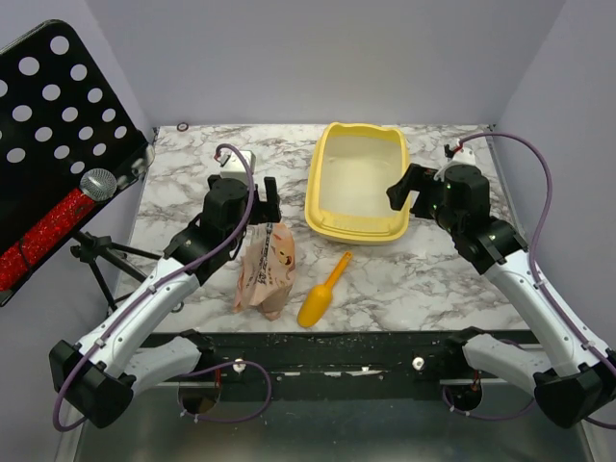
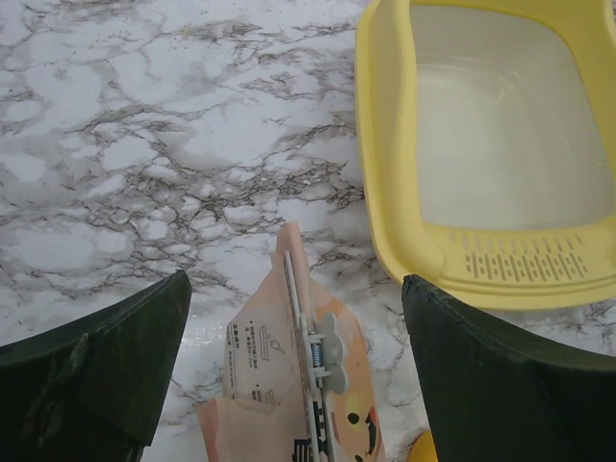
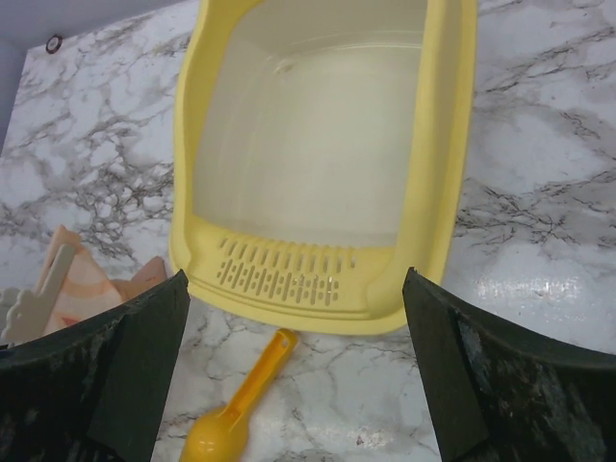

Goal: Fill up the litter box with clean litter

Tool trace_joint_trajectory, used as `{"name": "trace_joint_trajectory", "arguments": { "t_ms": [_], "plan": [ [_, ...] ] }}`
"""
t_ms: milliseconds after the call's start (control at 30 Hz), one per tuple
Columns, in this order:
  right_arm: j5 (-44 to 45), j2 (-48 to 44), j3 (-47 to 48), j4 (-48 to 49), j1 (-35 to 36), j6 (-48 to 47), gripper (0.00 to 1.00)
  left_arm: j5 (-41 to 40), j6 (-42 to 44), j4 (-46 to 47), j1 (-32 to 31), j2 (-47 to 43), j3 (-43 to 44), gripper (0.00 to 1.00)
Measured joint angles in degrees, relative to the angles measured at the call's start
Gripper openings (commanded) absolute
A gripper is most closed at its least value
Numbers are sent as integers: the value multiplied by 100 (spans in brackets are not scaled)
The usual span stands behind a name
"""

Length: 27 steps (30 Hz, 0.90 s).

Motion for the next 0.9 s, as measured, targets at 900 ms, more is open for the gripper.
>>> {"name": "trace_joint_trajectory", "arguments": {
  "t_ms": [900],
  "plan": [
    [-1150, 605, 83, -192, 66, -667, 100, -839, -481, -2216, -22, -546, 599, 76]
  ]
}}
